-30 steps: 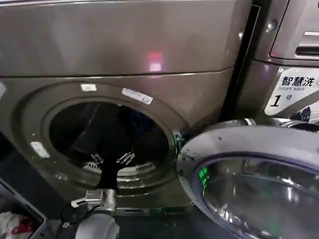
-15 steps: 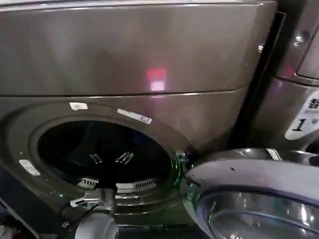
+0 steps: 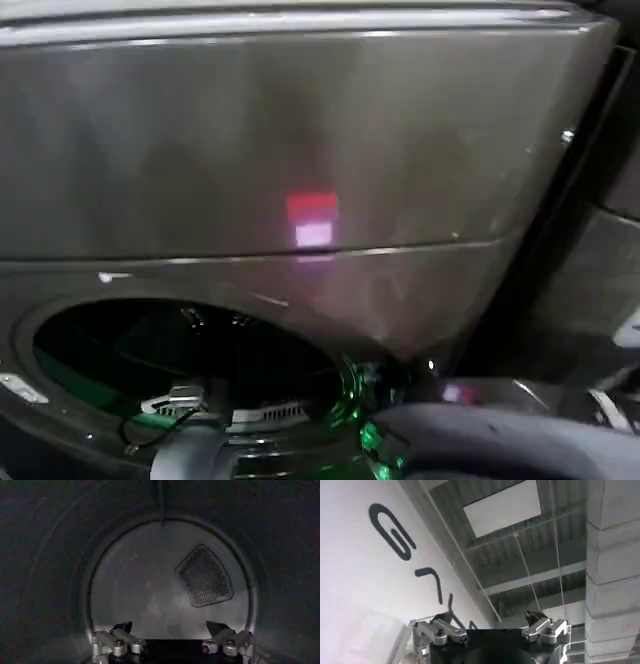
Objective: Grasp the clothes from the dryer.
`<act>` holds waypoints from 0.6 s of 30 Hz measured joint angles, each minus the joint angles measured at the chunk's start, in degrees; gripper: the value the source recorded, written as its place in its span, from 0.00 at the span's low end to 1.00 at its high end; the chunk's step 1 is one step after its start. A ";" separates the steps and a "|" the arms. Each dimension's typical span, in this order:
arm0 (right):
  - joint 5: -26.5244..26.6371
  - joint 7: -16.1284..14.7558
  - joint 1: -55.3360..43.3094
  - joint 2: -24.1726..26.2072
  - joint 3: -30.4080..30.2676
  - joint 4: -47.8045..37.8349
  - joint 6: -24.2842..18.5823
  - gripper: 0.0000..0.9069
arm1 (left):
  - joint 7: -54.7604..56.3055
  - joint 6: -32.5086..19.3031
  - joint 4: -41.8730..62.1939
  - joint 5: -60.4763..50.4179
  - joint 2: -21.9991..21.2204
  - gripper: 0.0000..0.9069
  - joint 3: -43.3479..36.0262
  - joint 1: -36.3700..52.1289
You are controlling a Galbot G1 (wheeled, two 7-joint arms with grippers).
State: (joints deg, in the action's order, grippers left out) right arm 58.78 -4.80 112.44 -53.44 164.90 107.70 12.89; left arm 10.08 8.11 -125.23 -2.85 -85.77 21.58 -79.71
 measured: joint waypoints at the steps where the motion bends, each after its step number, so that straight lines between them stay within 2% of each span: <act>1: 0.04 -0.02 0.06 -0.02 0.07 0.07 -0.05 1.00 | -0.01 -0.05 0.00 0.00 0.03 1.00 0.02 0.02; 11: -0.17 0.44 1.21 -0.12 1.28 -0.03 0.68 1.00 | -0.55 -0.35 2.04 1.02 0.12 1.00 0.58 2.26; 18: -0.17 0.85 1.80 -0.24 2.00 -0.28 0.87 1.00 | -1.57 0.14 8.22 2.71 0.34 1.00 2.01 10.16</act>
State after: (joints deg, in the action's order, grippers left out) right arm 58.60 -3.95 114.25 -53.68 166.90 107.42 13.76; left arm 8.51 8.24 -117.01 -0.14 -85.43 23.60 -69.55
